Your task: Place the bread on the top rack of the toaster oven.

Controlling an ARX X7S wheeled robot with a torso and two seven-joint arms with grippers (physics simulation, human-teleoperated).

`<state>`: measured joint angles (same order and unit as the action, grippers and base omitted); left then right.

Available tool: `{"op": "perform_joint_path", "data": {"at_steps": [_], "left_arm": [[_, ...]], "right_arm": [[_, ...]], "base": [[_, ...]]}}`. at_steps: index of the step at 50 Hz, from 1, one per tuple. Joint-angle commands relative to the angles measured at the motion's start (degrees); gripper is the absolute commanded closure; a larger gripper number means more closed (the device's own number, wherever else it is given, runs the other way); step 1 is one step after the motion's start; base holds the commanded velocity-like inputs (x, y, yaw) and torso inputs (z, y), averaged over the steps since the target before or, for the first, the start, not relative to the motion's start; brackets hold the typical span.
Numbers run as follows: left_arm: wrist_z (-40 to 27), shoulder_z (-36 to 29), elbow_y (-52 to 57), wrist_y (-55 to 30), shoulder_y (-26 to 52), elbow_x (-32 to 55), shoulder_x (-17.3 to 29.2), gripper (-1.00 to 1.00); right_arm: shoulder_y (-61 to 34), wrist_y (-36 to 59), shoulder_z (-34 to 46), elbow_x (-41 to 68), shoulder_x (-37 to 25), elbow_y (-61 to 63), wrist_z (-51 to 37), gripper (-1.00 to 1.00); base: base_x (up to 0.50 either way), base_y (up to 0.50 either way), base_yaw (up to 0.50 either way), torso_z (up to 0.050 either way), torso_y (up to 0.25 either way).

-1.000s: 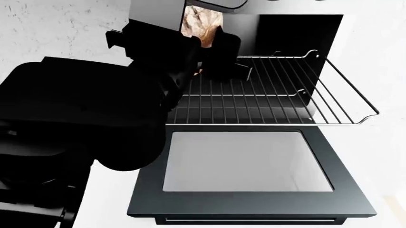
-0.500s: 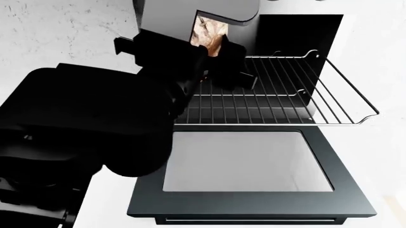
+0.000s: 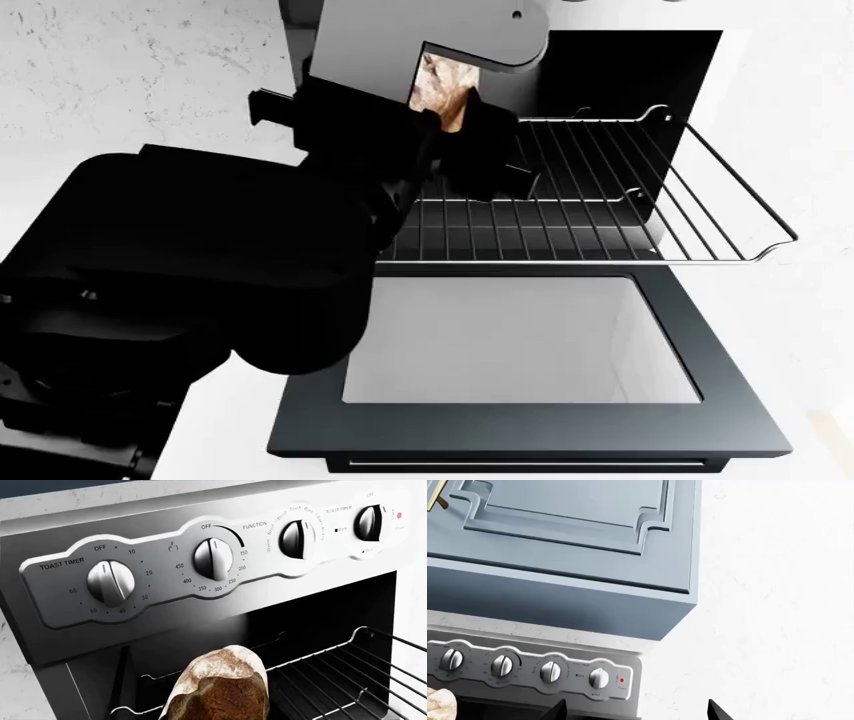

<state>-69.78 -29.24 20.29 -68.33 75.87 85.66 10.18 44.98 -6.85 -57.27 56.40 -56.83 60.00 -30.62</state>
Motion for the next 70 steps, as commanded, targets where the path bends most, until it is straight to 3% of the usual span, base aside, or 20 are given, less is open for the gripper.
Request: {"op": "perform_joint_path", "data": {"at_steps": [1,70], "left_arm": [[3.5,-0.8,0.0,0.8,-0.6,-0.6,0.6,1.0],[0.5,-5.3,1.1,2.6,-2.1,2.0,1.6,1.0]], "right_arm": [[0.0,-0.4,1.3,-1.0,-0.7,0.0,-1.1,-1.0],[0.0,0.0,-2.0,0.8,4.0,0.0,3.8,-1.0]], "base": [[0.0,0.0,0.0,0.0,0.0],[0.0,0.0,0.0,0.0,0.0]]}}
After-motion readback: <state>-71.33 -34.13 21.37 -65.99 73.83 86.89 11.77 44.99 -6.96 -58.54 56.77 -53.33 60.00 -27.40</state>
